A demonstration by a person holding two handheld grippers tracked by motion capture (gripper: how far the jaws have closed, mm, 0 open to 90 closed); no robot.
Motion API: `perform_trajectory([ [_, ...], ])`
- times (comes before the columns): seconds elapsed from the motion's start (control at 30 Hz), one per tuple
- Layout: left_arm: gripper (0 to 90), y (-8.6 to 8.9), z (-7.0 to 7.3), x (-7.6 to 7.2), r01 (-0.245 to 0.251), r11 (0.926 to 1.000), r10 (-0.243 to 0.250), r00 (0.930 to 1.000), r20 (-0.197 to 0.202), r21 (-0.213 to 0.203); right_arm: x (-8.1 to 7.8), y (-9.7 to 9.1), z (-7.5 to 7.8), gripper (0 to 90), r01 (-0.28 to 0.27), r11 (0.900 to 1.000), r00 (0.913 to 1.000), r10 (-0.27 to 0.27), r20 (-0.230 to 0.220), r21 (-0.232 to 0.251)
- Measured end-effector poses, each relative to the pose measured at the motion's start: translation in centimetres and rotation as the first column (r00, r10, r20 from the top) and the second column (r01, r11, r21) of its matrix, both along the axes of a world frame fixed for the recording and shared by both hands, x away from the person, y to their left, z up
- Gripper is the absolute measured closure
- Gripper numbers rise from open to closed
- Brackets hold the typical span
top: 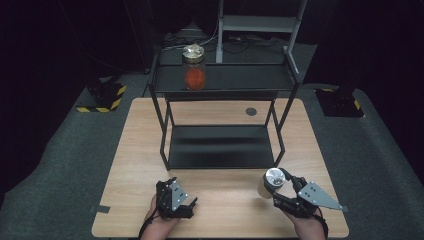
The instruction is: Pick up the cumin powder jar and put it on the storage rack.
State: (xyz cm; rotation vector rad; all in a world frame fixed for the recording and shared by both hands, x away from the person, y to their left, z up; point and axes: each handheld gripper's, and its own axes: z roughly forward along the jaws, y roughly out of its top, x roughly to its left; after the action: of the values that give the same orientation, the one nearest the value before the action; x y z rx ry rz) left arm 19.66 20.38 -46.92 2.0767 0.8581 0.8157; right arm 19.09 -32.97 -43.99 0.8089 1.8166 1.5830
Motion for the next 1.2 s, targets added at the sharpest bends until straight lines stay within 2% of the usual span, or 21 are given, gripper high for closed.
perform_trajectory([
  [0.17, 1.0, 0.1, -0.1, -0.1, 0.006, 1.0000, -0.006, 1.0000, 0.006, -0.004, 0.7, 0.7, 1.4, 34.1, -0.003, 0.9999, 0.9998, 0.003, 0.021, 0.011],
  [0.3, 1.0, 0.1, -0.1, -0.1, 0.011, 0.9999, -0.011, 0.9999, 0.008, 0.002, 1.2, 1.1, 2.1, 34.1, -0.006, 0.9998, 0.9997, 0.006, 0.022, 0.020],
  [0.6, 1.0, 0.5, -0.1, -0.1, 0.027, 0.9996, -0.026, 0.9996, 0.010, -0.013, 2.2, 2.2, 3.4, 34.1, -0.008, 0.9993, 0.9998, 0.007, 0.016, 0.036],
  [0.77, 1.0, 0.5, -0.1, -0.1, 0.032, 0.9995, -0.032, 0.9995, 0.009, -0.008, 2.5, 2.8, 4.3, 34.1, -0.001, 0.9991, 0.9994, 0.000, 0.035, 0.042],
  [0.97, 1.0, 0.8, -0.1, 0.0, 0.031, 0.9992, -0.031, 0.9995, 0.004, -0.026, 3.0, 3.4, 5.3, 34.1, 0.003, 0.9988, 0.9984, -0.006, 0.056, 0.049],
  [1.2, 1.0, 0.9, -0.1, 0.1, 0.037, 0.9990, -0.037, 0.9993, 0.001, -0.027, 3.8, 3.8, 6.2, 34.1, 0.004, 0.9983, 0.9970, -0.008, 0.077, 0.057],
])
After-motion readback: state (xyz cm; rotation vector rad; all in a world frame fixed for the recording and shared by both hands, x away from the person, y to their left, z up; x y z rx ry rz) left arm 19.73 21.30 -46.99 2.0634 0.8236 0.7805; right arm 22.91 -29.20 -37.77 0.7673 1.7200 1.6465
